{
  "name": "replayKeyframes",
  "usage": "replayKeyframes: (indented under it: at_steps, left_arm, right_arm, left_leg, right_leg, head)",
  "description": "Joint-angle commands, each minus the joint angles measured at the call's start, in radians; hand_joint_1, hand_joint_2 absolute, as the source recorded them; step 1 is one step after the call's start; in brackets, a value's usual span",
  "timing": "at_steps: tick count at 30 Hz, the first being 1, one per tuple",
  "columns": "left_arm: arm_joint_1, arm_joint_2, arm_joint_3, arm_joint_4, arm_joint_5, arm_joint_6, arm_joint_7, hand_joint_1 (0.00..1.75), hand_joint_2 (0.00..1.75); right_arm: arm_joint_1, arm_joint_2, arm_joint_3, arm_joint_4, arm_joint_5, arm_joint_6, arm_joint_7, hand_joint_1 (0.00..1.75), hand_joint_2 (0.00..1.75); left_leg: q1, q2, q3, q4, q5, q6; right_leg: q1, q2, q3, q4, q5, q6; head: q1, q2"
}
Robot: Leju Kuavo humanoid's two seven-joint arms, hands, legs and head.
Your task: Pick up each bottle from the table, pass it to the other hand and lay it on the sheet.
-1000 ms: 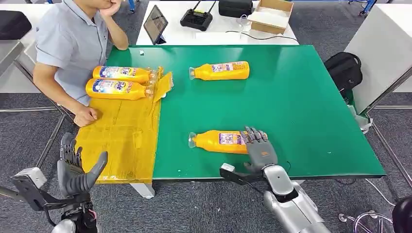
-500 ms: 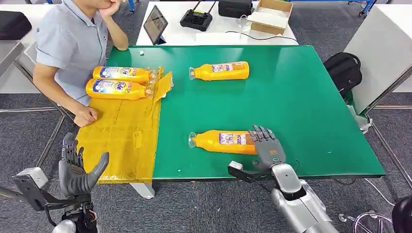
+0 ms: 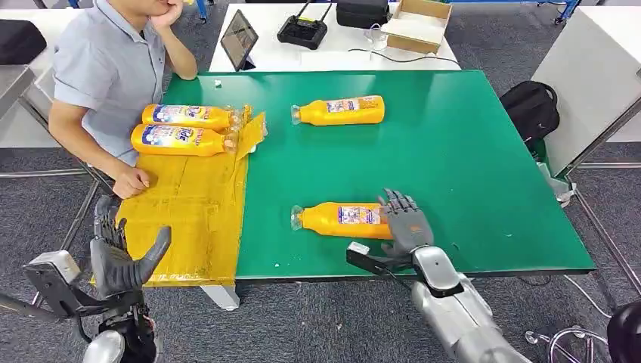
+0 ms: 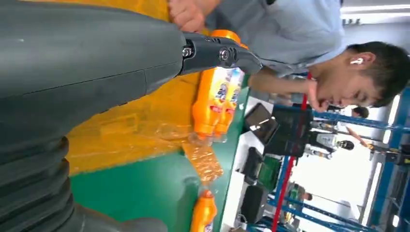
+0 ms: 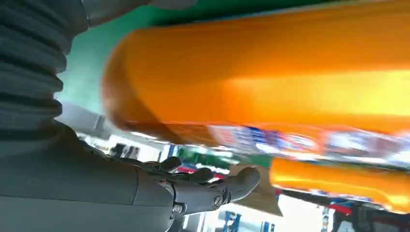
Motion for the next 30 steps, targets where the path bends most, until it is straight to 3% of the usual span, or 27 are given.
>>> replayKeyframes:
  at_steps: [1, 2, 4, 8, 22, 28, 29, 30]
  left_arm:
    - [-0.093, 0.043, -0.061, 0.124, 0.018, 0.022, -0.002, 0.0, 1.75]
    - [-0.097, 0.044, -0.065, 0.125, 0.02, 0.022, -0.002, 0.0, 1.75]
    - [-0.104, 0.048, -0.074, 0.13, 0.026, 0.023, -0.003, 0.0, 1.75]
    - [-0.115, 0.048, -0.075, 0.136, 0.036, 0.029, -0.005, 0.0, 1.75]
    - [-0.1, 0.044, -0.082, 0.118, 0.049, 0.025, -0.001, 0.0, 1.75]
    - [-0.049, 0.03, -0.093, 0.075, 0.033, 0.028, 0.014, 0.0, 1.75]
    - [-0.044, 0.03, -0.091, 0.071, 0.03, 0.027, 0.014, 0.0, 1.75]
    - [-0.043, 0.031, -0.09, 0.068, 0.027, 0.023, 0.015, 0.0, 1.75]
  right_arm:
    - [-0.083, 0.1, -0.011, 0.334, -0.078, 0.01, -0.079, 0.19, 1.75]
    - [-0.085, 0.099, -0.015, 0.34, -0.089, 0.015, -0.087, 1.33, 1.75]
    - [-0.091, 0.099, -0.014, 0.353, -0.097, 0.006, -0.094, 1.59, 1.75]
    - [-0.099, 0.1, -0.014, 0.371, -0.106, 0.014, -0.095, 1.45, 1.75]
    - [-0.085, 0.09, -0.008, 0.379, -0.1, 0.035, -0.06, 1.45, 1.75]
    - [-0.048, 0.067, 0.028, 0.357, -0.035, 0.045, 0.051, 1.55, 1.75]
    - [-0.048, 0.066, 0.028, 0.351, -0.032, 0.049, 0.053, 1.69, 1.75]
    - [-0.05, 0.064, 0.025, 0.346, -0.032, 0.058, 0.053, 1.71, 1.75]
  left_leg:
    - [0.001, -0.002, 0.003, -0.002, 0.0, 0.001]
    - [0.001, -0.003, 0.004, -0.003, 0.0, 0.001]
    - [0.0, -0.002, 0.003, -0.002, 0.0, 0.001]
    - [0.001, -0.003, 0.003, -0.002, 0.0, 0.001]
    - [0.0, -0.004, 0.003, -0.002, 0.0, 0.001]
    - [0.001, -0.005, 0.005, -0.003, 0.0, 0.001]
    - [0.001, -0.005, 0.005, -0.002, -0.001, 0.001]
    - [0.001, -0.006, 0.005, -0.002, -0.001, 0.001]
  right_leg:
    - [0.001, -0.003, 0.004, -0.002, -0.001, -0.002]
    - [0.002, -0.004, 0.004, -0.003, -0.001, -0.003]
    - [0.001, -0.003, 0.003, -0.002, -0.001, -0.002]
    - [0.001, -0.004, 0.004, -0.002, -0.001, -0.003]
    - [0.001, -0.005, 0.005, -0.002, -0.002, -0.002]
    - [0.002, -0.007, 0.007, -0.004, -0.003, -0.003]
    - [0.001, -0.006, 0.006, -0.003, -0.003, -0.002]
    - [0.001, -0.007, 0.006, -0.003, -0.004, -0.001]
  head:
    - [0.0, 0.0]
    - [0.0, 0.0]
    - [0.0, 0.0]
    - [0.0, 0.0]
    - [0.0, 0.0]
    - [0.0, 0.0]
    - [0.0, 0.0]
    - [0.0, 0.0]
